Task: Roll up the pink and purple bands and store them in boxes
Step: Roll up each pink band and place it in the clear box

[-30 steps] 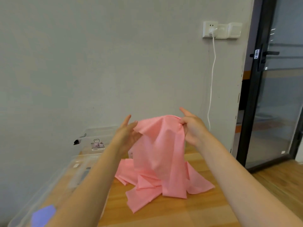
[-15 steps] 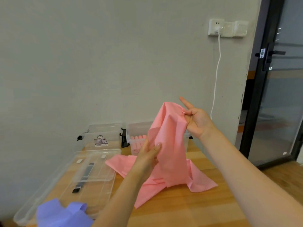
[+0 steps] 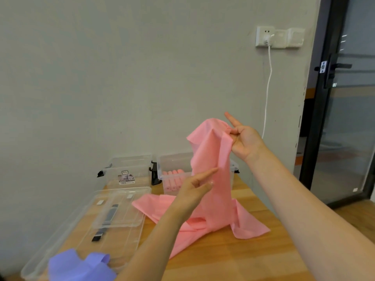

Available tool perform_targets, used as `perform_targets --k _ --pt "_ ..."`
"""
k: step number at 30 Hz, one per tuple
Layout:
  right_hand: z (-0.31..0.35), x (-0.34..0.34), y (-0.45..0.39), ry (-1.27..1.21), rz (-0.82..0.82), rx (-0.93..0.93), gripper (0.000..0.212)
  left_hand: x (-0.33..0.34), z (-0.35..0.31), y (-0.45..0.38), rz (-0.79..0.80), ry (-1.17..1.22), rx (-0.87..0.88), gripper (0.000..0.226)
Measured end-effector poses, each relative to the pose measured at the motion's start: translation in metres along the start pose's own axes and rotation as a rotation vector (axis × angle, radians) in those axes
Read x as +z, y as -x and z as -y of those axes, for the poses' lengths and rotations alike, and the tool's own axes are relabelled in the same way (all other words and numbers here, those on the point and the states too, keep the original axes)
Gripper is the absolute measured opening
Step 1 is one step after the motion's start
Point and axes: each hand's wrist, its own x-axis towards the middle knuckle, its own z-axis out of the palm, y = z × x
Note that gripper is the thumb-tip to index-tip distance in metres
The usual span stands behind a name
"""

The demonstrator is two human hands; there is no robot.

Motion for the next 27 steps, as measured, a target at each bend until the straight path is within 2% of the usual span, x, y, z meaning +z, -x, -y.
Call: perform_targets --k 4,6,8,11,12,13,16,17,19,21,24,27 --pt "0.011 -0.007 -0.01 0.155 -0.176 -0.018 0.052 -0.024 -0.025 -0.026 -0.044 0.276 -0.011 0.036" --pt "0.021 -0.015 -0.019 0.253 -0.273 0.017 0.047 -0.035 -0.056 -0.045 -0.111 0.281 0.02 0.039" --pt "0.025 -0.02 -0.023 0.371 -0.293 0.105 0.045 -0.041 -0.08 -0.059 -0.131 0.088 0.011 0.042" --pt "0.015 -0.029 -0.017 0.555 -0.235 0.26 0.07 -0.035 -0.085 -0.059 -0.076 -0.286 -0.016 0.05" --pt "0.008 -0.03 -0.011 0.617 -0.217 0.304 0.07 -0.032 -0.079 -0.056 -0.053 -0.382 -0.004 0.053" --pt "0.0 -0.029 -0.005 0.683 -0.191 0.336 0.064 -0.028 -0.074 -0.053 -0.021 -0.467 0.009 0.056" --pt "-0.027 -0.026 0.005 0.814 -0.174 0.316 0.019 -0.018 -0.061 -0.047 0.025 -0.537 0.027 0.06" --pt "-0.033 -0.027 0.002 0.829 -0.214 0.233 0.015 -0.017 -0.058 -0.046 0.006 -0.528 0.034 0.061" --pt "-0.031 -0.03 -0.008 0.761 -0.283 0.038 0.026 -0.019 -0.061 -0.046 -0.061 -0.513 0.049 0.062" --pt "-0.013 -0.027 -0.015 0.618 -0.287 -0.076 0.034 -0.027 -0.072 -0.052 -0.128 -0.472 0.061 0.065" --pt "0.014 -0.021 -0.024 0.385 -0.244 -0.098 0.036 -0.039 -0.099 -0.072 -0.178 -0.275 0.038 0.068" --pt "0.007 -0.013 -0.015 0.412 -0.208 -0.031 0.013 -0.036 -0.109 -0.077 -0.164 -0.149 -0.006 0.067"
